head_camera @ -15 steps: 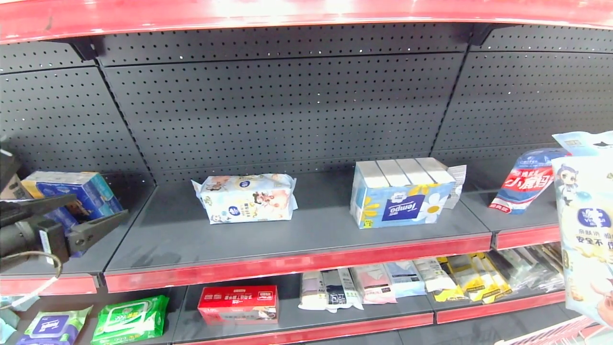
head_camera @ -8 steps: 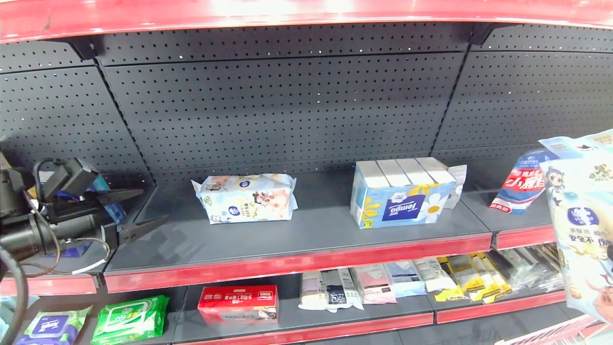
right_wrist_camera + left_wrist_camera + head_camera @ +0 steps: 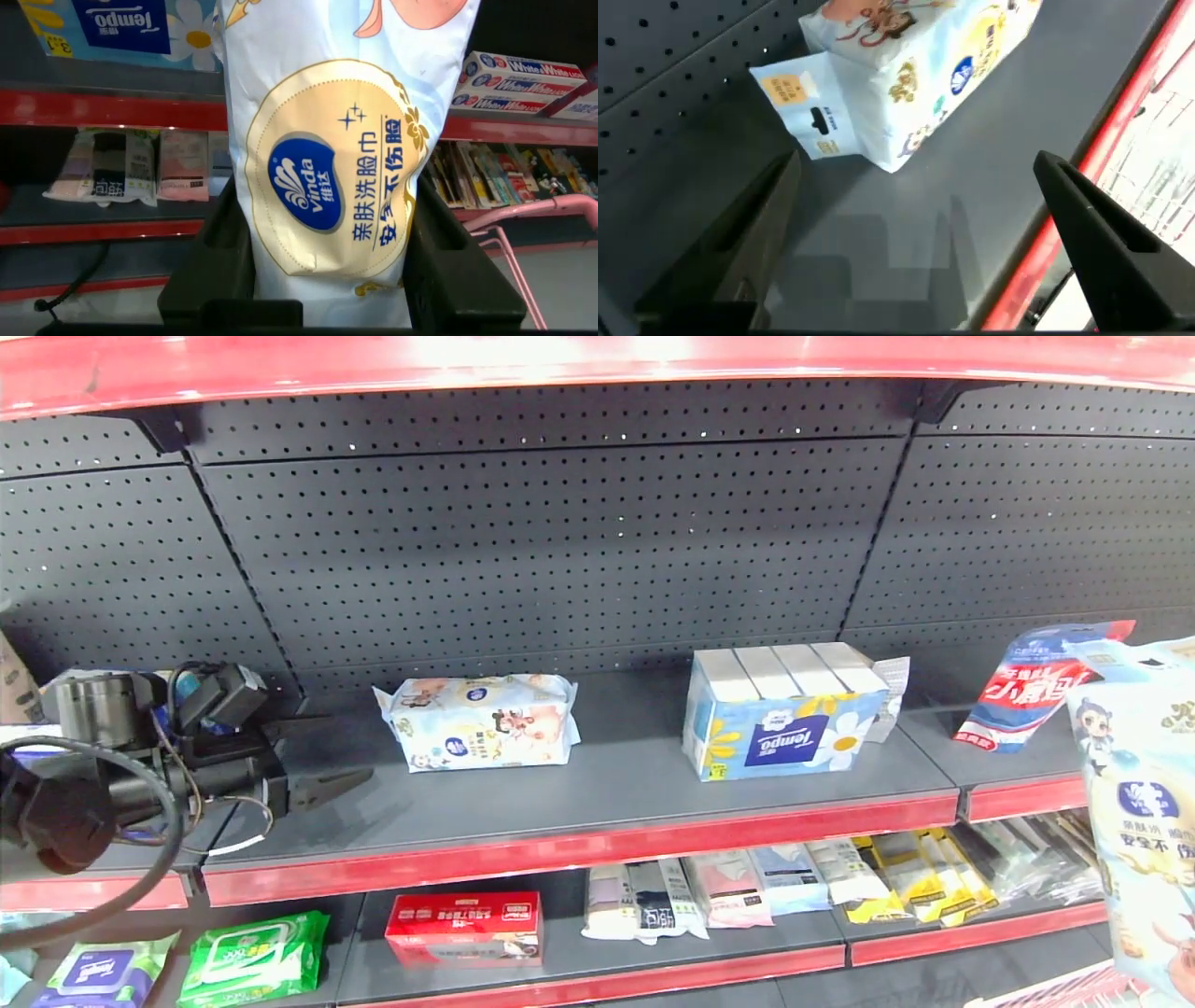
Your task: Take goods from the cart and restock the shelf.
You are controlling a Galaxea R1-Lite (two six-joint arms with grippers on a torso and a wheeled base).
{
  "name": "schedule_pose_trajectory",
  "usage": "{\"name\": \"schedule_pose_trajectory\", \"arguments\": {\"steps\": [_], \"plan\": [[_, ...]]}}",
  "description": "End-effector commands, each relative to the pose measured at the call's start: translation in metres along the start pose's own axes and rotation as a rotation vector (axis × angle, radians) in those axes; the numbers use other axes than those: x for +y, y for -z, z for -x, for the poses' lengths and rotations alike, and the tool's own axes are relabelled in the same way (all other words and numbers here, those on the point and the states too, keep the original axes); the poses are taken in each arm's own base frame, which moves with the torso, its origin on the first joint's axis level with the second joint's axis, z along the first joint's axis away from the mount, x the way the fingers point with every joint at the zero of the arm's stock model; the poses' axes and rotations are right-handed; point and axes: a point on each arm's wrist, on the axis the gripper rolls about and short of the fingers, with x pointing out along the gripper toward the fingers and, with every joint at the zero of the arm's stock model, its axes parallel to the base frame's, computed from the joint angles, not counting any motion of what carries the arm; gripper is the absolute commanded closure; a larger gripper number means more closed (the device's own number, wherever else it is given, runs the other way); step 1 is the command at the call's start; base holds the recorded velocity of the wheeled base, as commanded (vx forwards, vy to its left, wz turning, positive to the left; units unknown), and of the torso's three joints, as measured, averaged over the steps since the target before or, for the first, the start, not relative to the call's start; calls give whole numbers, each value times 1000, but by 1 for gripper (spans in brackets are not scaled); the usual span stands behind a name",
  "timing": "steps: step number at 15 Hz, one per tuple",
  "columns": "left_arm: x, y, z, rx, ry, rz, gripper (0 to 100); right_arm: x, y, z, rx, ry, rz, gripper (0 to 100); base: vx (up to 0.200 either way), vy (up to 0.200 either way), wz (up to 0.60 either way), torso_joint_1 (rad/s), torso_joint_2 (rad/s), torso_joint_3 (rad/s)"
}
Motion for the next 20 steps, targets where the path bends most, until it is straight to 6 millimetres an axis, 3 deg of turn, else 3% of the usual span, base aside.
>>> {"name": "schedule_pose_trajectory", "arguments": {"steps": [1,6,9,17,20], "plan": [[6,7,-10,6,13,9,0,0,2,3,-10,3,-1,100,0,0,0,0,0,0],[21,11,-31,-44,71,-19,0,1,4,1,5,-6,9,100,0,0,0,0,0,0],[42,8,-45,-78,73,-56,0,2,5,-1,18,-10,19,100,0,0,0,0,0,0],[43,11,-86,-117,188,-70,0,3,9,-2,32,-19,60,100,0,0,0,0,0,0],[47,12,-90,-122,190,-72,0,3,9,-3,36,-20,66,100,0,0,0,0,0,0]]}}
